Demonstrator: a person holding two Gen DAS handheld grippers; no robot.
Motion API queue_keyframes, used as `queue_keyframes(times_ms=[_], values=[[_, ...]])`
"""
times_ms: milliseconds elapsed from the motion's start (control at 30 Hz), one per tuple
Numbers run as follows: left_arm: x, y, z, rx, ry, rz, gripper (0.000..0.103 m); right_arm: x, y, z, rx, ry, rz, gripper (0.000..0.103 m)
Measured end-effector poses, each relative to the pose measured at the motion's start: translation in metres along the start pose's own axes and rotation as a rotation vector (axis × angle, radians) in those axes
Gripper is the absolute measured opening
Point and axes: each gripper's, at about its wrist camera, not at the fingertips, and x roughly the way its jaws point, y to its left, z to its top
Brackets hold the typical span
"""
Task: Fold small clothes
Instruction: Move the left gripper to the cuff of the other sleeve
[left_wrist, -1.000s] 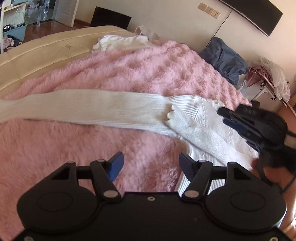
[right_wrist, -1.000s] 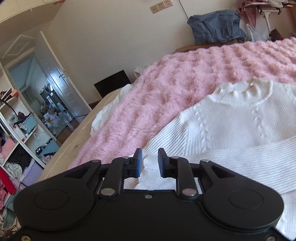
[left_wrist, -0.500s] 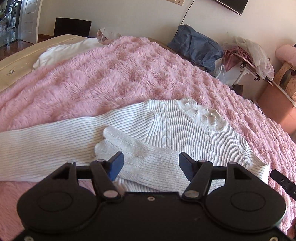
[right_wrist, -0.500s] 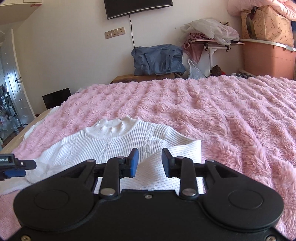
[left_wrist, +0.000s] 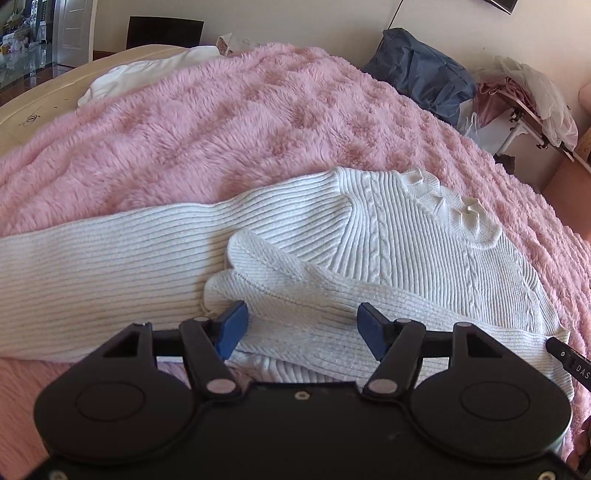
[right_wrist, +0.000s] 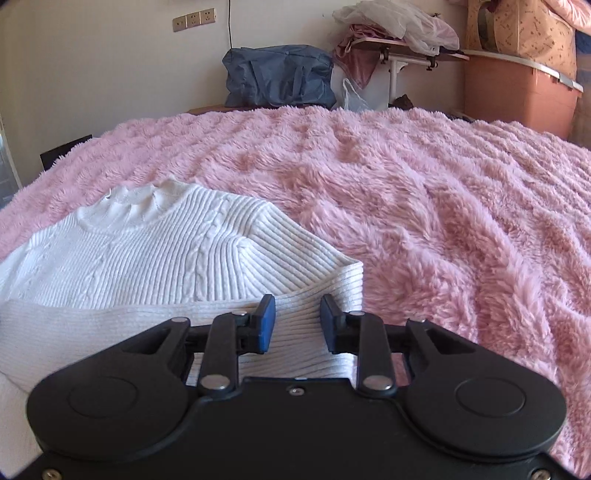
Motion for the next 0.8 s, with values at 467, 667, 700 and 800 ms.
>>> queue_keyframes(times_ms=[467,667,700,800], values=[[-0.150,0.079,-0.024,-0.096,-0.199,0.133,0.069,-0.099,0.112,0.012,-0.127,-0.102,0.320,0.030],[-0.207,0.180,-0.054,-0.330,-0.265,0.289,0.069,-0.118,0.184,-0.007,-0.222,-0.097,0.437,0.040],[-0.213,0.200,-0.062,-0.389,-0.285,0.318,0.069,-0.121,0.193,-0.010,-0.227,-0.088,0.456,0.040],[-0.230,0.245,-0.090,-0.522,-0.372,0.415,0.069,-0.126,0.214,-0.019,-0.251,-0.065,0.484,0.040]])
